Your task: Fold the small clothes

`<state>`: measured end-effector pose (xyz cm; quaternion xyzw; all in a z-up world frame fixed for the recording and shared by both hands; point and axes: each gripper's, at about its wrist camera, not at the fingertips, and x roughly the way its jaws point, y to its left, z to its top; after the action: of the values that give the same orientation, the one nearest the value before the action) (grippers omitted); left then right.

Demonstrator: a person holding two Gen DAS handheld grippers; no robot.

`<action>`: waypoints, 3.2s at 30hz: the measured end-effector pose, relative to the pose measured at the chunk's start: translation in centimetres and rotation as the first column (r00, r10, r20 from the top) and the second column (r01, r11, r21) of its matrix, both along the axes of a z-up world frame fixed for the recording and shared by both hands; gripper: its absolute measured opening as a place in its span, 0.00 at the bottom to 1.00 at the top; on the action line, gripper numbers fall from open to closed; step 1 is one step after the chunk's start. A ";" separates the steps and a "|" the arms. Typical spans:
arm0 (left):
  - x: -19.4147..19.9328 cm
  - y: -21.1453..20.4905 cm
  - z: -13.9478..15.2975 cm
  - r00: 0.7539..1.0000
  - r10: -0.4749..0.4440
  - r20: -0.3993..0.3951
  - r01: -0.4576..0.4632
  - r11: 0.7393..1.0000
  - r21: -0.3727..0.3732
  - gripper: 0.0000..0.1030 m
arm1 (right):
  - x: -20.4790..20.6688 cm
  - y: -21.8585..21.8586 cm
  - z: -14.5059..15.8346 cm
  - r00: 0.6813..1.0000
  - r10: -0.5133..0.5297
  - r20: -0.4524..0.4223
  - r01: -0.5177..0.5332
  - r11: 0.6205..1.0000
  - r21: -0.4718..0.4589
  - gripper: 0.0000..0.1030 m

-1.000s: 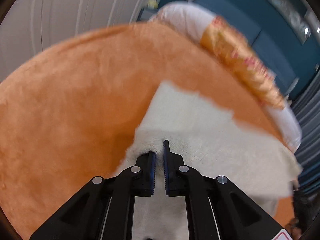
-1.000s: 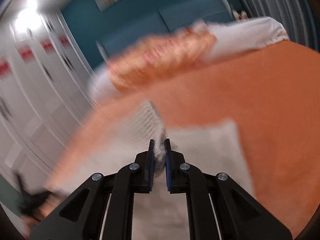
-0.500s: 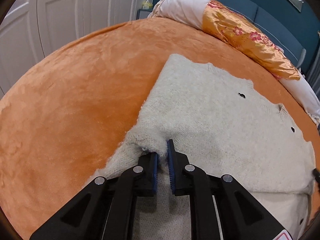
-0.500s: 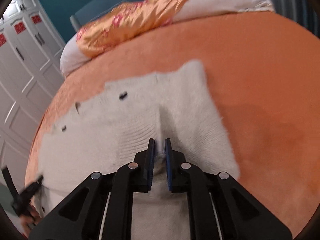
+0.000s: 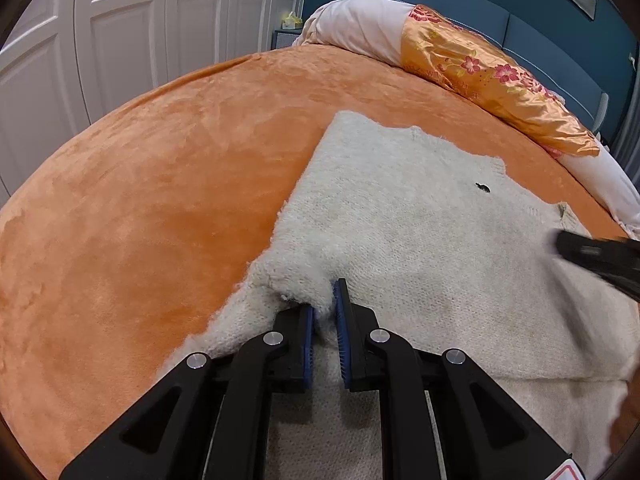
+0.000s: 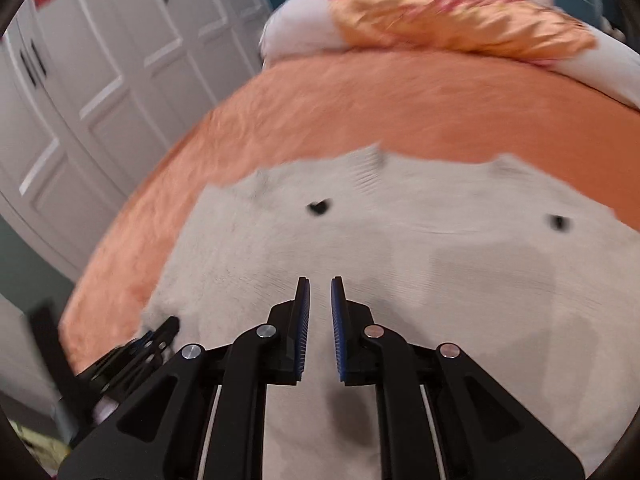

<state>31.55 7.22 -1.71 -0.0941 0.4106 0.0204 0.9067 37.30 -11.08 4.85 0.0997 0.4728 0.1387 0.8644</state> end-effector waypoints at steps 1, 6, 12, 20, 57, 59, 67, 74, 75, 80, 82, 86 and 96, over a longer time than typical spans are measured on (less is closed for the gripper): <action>0.0 0.0 -0.1 1.000 -0.001 0.000 0.001 1.000 -0.003 0.12 | 0.8 0.9 -0.7 1.000 0.005 -0.025 -0.006 1.000 -0.008 0.09; 0.1 0.1 -0.2 1.000 -0.002 0.001 0.002 1.000 -0.009 0.12 | 4.7 1.8 -2.4 0.998 -0.035 -0.055 0.032 0.998 -0.051 0.05; 0.2 0.0 -0.3 1.000 -0.001 0.002 0.001 1.000 -0.010 0.12 | 4.7 -0.8 0.2 0.991 -0.135 -0.022 0.136 0.990 0.046 0.09; 0.1 -0.1 -0.3 1.000 0.000 0.004 0.000 1.000 -0.003 0.12 | -8.8 -17.6 1.0 0.869 -0.490 0.072 0.489 0.872 0.029 0.38; 0.4 -1.6 -0.5 1.000 0.002 -0.002 -0.002 0.992 0.124 0.12 | -11.4 -21.7 -2.4 0.884 -0.467 0.005 0.466 0.883 0.060 0.09; 0.4 -1.6 -0.5 1.000 0.002 -0.002 -0.002 0.992 0.124 0.12 | -12.0 -21.8 -0.8 0.869 -0.489 0.071 0.484 0.871 0.083 0.06; 0.4 -1.6 -0.5 1.000 0.004 -0.002 -0.004 0.991 0.134 0.13 | -12.2 -23.5 -4.2 0.849 -0.527 0.041 0.525 0.850 0.038 0.03; 0.5 -1.6 -0.5 1.000 0.005 -0.005 -0.004 0.990 0.143 0.13 | -12.1 -23.9 -4.2 0.854 -0.520 0.034 0.517 0.854 0.064 0.05; 0.5 -1.6 -0.5 1.000 0.004 -0.006 -0.003 0.990 0.142 0.12 | -12.2 -24.2 -4.0 0.853 -0.521 0.026 0.518 0.852 0.083 0.06; -1.2 1.6 1.4 1.000 -0.018 -0.020 0.016 0.997 -0.073 0.36 | -17.9 -23.4 0.9 0.852 -0.522 0.028 0.520 0.852 0.061 0.43; -4.5 3.3 2.9 0.999 -0.016 -0.041 0.014 0.998 -0.064 0.54 | -21.8 -23.0 2.1 0.869 -0.493 0.046 0.493 0.870 0.016 0.52; -12.0 6.6 4.6 0.998 -0.023 -0.060 0.021 0.999 -0.026 0.71 | -31.0 -23.2 1.4 0.881 -0.472 -0.043 0.471 0.882 -0.034 0.54; -22.2 9.2 2.3 0.971 -0.068 -0.231 0.025 0.982 -0.188 0.71 | -42.6 -22.2 -2.3 0.827 -0.498 -0.260 0.554 0.800 0.231 0.57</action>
<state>9.34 16.44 0.62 -0.1644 0.5177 -0.0278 0.8392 -5.31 -33.31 2.53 0.3685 0.4787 -0.0485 0.7954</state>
